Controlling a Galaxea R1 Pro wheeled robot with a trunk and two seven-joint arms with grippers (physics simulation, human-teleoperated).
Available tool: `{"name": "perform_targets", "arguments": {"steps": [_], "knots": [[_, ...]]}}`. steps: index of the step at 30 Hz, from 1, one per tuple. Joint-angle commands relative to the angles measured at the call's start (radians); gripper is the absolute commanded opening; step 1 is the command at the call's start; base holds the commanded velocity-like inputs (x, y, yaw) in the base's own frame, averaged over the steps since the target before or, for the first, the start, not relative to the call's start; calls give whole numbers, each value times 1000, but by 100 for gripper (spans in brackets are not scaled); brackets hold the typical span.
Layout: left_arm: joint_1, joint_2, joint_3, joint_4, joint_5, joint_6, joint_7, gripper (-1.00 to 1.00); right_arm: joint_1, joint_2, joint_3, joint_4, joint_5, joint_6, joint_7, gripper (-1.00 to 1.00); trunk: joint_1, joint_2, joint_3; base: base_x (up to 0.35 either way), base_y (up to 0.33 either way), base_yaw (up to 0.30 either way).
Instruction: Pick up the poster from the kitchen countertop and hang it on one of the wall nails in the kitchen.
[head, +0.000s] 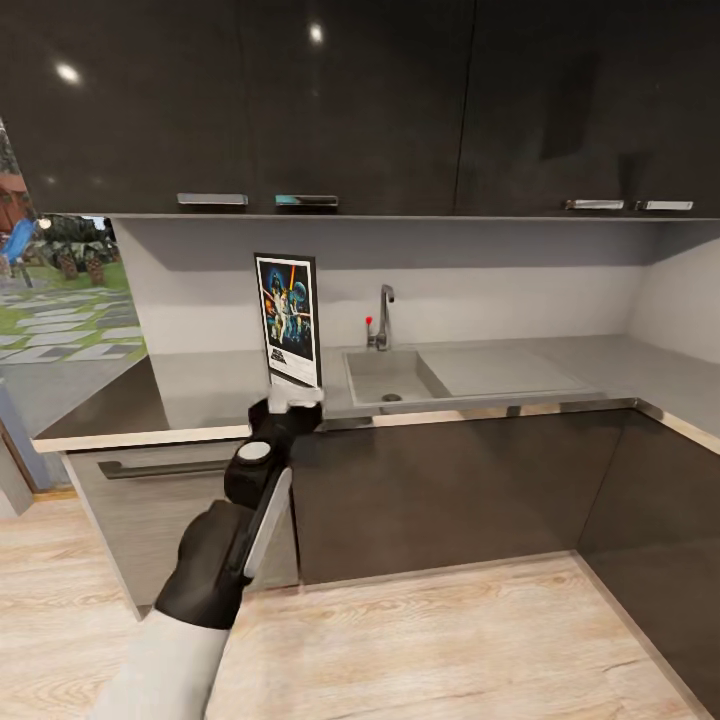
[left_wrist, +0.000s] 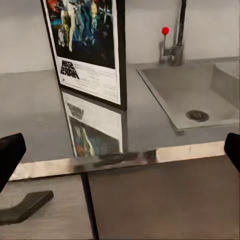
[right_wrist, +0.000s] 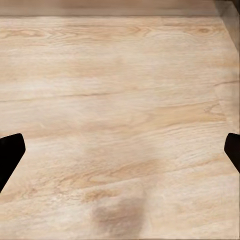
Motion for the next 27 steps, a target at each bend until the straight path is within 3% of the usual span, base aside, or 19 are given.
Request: {"name": "perform_targets", "arguments": {"steps": [1,6,8,10,11,13,18,24,27], "knots": [[-23,0,-1,16,0,7,12,100,-1,0,0,1,1,-3,-7,100,0,-1,-1,0,0,0],[-144,0,-2,127,3,11,33,100,-1,0,1,1,2,-2,-20,100,0,-1,-1,0,0,0],[-231,0,-1,222,5,10,37,100,-1,1,0,2,2,-2,-23,100,0,-1,-1,0,0,0],[-265,0,-1,276,6,7,39,100,-1,1,0,2,2,-2,-23,100,0,-1,-1,0,0,0],[-326,0,1,410,9,-50,40,100,-1,1,0,2,2,-2,-24,100,0,-1,-1,0,0,0],[-334,0,5,432,10,-93,40,100,-1,1,-1,2,2,-2,-25,100,0,-1,-1,0,0,0],[-341,0,8,486,102,-154,40,100,-1,0,-1,2,2,-2,-25,100,0,-1,-1,0,0,0],[-342,0,9,553,130,-180,40,100,-1,0,-1,3,2,-1,-26,100,0,-1,-1,44,-44,0],[-343,0,9,607,135,-243,40,100,-1,0,-1,3,2,-1,-25,100,0,-1,-1,178,-174,0]]}}
